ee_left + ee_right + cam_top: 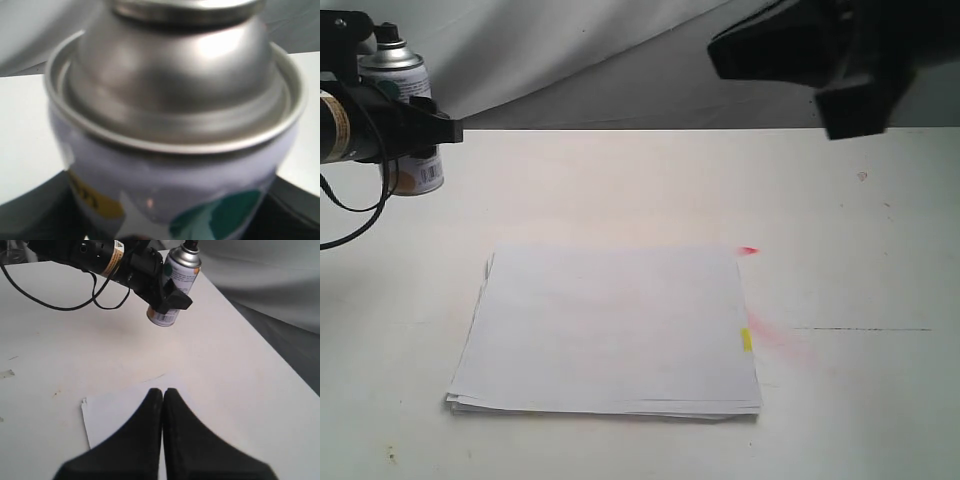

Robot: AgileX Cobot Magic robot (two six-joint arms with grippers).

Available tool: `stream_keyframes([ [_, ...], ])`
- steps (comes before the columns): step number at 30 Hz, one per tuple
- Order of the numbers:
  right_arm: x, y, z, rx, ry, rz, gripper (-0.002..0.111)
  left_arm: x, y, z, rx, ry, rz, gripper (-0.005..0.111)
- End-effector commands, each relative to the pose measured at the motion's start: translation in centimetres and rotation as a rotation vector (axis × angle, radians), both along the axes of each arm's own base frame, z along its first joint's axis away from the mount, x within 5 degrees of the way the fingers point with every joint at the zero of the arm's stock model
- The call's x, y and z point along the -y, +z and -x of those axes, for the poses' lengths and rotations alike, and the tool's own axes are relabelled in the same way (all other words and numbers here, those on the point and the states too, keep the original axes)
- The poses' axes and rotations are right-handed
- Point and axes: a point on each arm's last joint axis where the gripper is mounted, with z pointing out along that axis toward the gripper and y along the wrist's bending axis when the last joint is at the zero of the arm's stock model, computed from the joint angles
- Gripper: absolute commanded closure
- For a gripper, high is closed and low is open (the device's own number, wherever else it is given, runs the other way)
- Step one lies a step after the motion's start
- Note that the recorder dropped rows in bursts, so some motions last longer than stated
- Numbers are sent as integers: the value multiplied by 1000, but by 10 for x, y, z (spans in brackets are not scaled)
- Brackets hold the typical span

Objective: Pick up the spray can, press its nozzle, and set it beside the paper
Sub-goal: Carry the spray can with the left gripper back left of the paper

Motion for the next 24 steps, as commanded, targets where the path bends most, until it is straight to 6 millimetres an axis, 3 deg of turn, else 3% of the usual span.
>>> stream_keyframes([
  [1,7,6,46,22,-66,16,108,3,5,0,20,-28,23,107],
  [7,11,-30,105,-6,-105,-24,108,4,5,0,22,-43,32,107],
  [11,15,-64,130,-18,-163,-54,108,5,3,1,19,-51,37,107],
  [17,21,-103,138,-22,-249,-71,108,6,3,1,20,-57,38,107],
  [24,21,-110,137,-36,-263,-73,108,6,3,1,20,-69,20,107],
])
